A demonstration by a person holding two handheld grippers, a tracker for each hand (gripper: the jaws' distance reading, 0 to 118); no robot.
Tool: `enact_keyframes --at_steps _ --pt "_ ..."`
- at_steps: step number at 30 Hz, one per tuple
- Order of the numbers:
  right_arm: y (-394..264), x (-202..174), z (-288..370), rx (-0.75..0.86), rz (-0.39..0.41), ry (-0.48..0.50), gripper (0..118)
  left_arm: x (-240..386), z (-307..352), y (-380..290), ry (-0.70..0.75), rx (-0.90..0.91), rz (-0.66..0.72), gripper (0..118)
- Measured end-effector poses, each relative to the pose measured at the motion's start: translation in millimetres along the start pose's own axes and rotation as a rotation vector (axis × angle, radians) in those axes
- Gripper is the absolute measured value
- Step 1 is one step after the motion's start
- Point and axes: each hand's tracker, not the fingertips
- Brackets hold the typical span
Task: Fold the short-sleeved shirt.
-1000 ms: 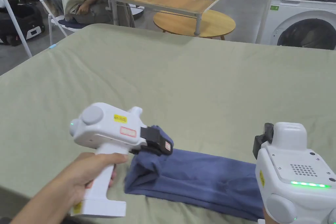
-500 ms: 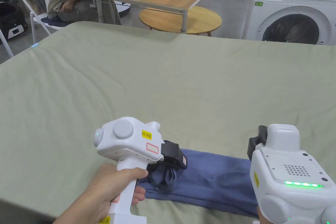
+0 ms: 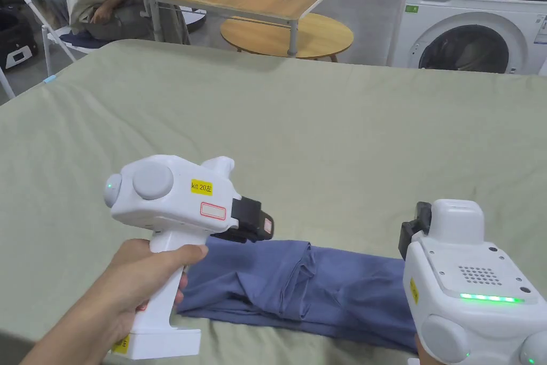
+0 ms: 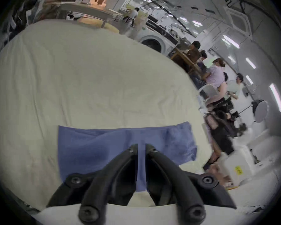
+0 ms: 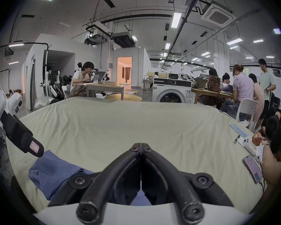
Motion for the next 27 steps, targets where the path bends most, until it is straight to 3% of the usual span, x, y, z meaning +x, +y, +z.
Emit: enact_keyframes --at_steps 2,9,16,19,22,27 --pt "-1 0 1 0.000 0.001 0.001 0 -9 -15 -5 0.081 -0.038 -0.010 3" --pt "-4 3 0 -0.009 -0.004 -0.002 0 -29 -72 -33 -0.061 -0.277 0.030 0" --pt "-9 3 0 -0.020 -0.010 0.000 0 -27 -91 -46 -0.280 -0.225 0.166 0" --pt "-11 3 -1 -0.027 -0.012 0.003 0 -31 -107 -51 -0.238 -0.234 0.154 0" --pt "-13 4 0 -0.032 -0.016 0.002 0 -40 -111 -59 -0.314 -0.186 0.247 0" --pt "-13 3 -1 -0.036 -0.025 0.003 0 -32 -102 -63 -0.288 -0.163 0.214 0"
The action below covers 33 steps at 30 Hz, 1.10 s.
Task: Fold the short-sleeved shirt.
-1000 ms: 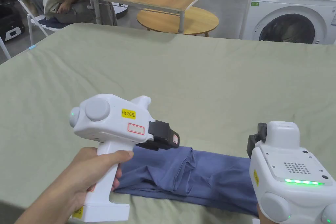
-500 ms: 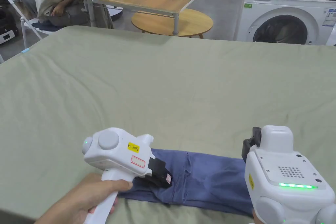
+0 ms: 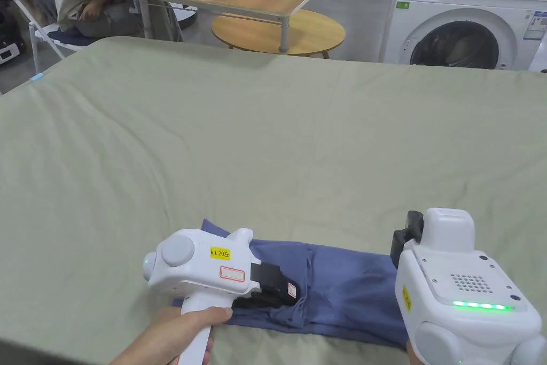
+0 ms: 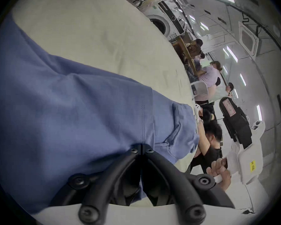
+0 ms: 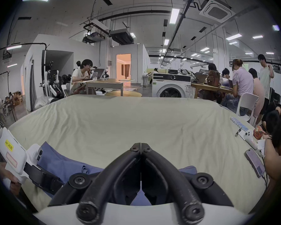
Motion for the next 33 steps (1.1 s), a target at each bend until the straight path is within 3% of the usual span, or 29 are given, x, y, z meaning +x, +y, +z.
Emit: enact_keyframes --at_steps 5,7,8,10,14,22,25,28,33 --pt "2 -3 2 0.013 0.008 0.007 0 12 24 8 0.013 0.029 -0.047 1" --pt "3 -4 2 0.019 0.009 0.008 0 12 43 13 -0.024 0.077 -0.040 20" --pt "4 -4 2 0.026 0.006 0.011 0 12 56 17 -0.046 0.109 -0.038 24" --pt "6 -5 3 0.041 0.004 0.015 0 8 81 25 -0.035 0.159 -0.040 46" --pt "12 -9 5 0.059 0.009 0.025 0 -9 131 26 0.058 0.241 -0.041 61" --pt "18 -12 6 0.075 0.012 0.036 0 -80 147 6 0.092 0.208 0.089 61" --pt "17 -13 6 0.072 0.010 0.038 0 -104 124 -6 -0.028 0.161 0.170 61" --pt "16 -14 6 0.067 0.010 0.038 0 -112 111 -12 -0.258 0.221 0.200 61" --pt "13 -14 5 0.053 0.013 0.034 0 -128 95 -5 -0.270 0.230 0.163 61"
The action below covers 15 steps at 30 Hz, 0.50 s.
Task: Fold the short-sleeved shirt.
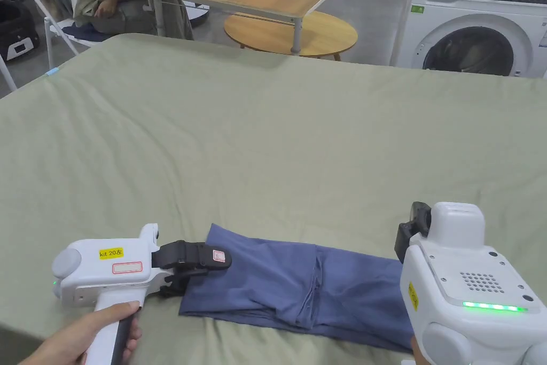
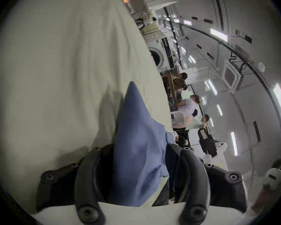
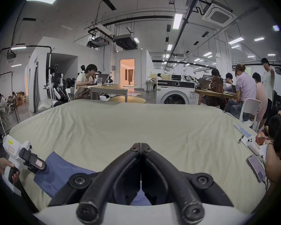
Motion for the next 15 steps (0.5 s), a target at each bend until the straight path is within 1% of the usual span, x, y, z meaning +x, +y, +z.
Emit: enact_keyframes --at_steps 1,2,4,5,6,7,8,9,13,15 --pt "0 0 0 -0.002 0.000 -0.001 0 10 -3 0 -0.002 0.002 0.002 60" --pt "0 0 0 -0.002 -0.001 0.000 0 13 -6 0 0.006 0.006 0.009 54" --pt "0 0 0 -0.003 0.000 -0.002 0 14 -15 -1 0.082 -0.007 0.012 20" --pt "0 -1 -1 -0.003 -0.002 -0.001 0 13 -20 -2 0.117 -0.007 -0.023 8" --pt "0 -1 -1 -0.004 -0.004 0.001 0 11 -19 -3 0.113 -0.002 -0.035 3" --pt "1 -1 -1 -0.005 -0.006 0.002 0 8 -16 -3 0.092 0.005 -0.028 2" --pt "1 -1 0 -0.005 -0.006 0.003 0 7 -13 -4 0.026 0.036 0.013 1" --pt "1 -1 0 -0.005 -0.004 0.003 0 -8 -7 0 0.005 0.032 0.022 1" --pt "3 -1 0 -0.003 0.008 0.002 0 -7 8 0 -0.027 0.038 0.008 1" --pt "5 1 0 -0.002 0.007 0.003 0 6 20 4 -0.034 0.059 0.000 1"
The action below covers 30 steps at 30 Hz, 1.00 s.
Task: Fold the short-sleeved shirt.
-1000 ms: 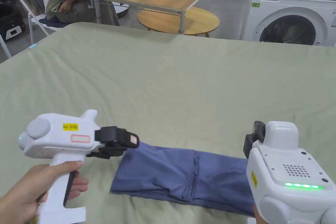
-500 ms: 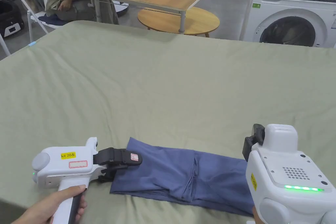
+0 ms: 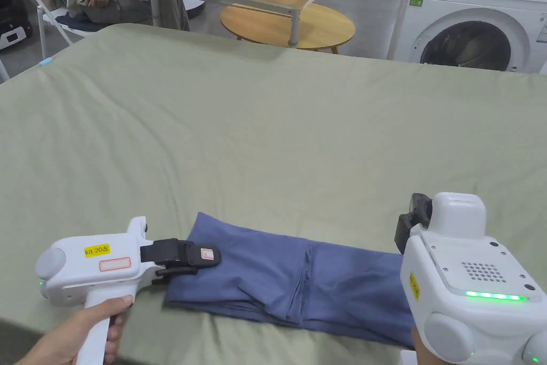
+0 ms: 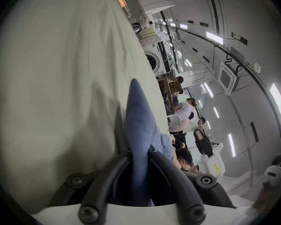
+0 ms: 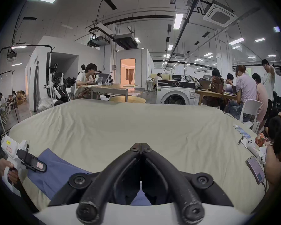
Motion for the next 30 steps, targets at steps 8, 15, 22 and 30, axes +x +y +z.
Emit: enact_keyframes --at_steps 8,15,22,30 --pt "4 1 -2 0.005 0.003 0.008 0 76 62 11 0.124 0.100 -0.096 1" --pt "6 2 -3 0.008 -0.001 0.016 0 113 59 32 0.316 0.080 -0.203 1" --pt "6 11 0 0.007 -0.014 0.005 0 172 -6 6 0.370 -0.015 -0.284 1" --pt "6 28 7 0.011 -0.033 -0.023 0 220 -120 -24 0.449 -0.198 -0.400 1"
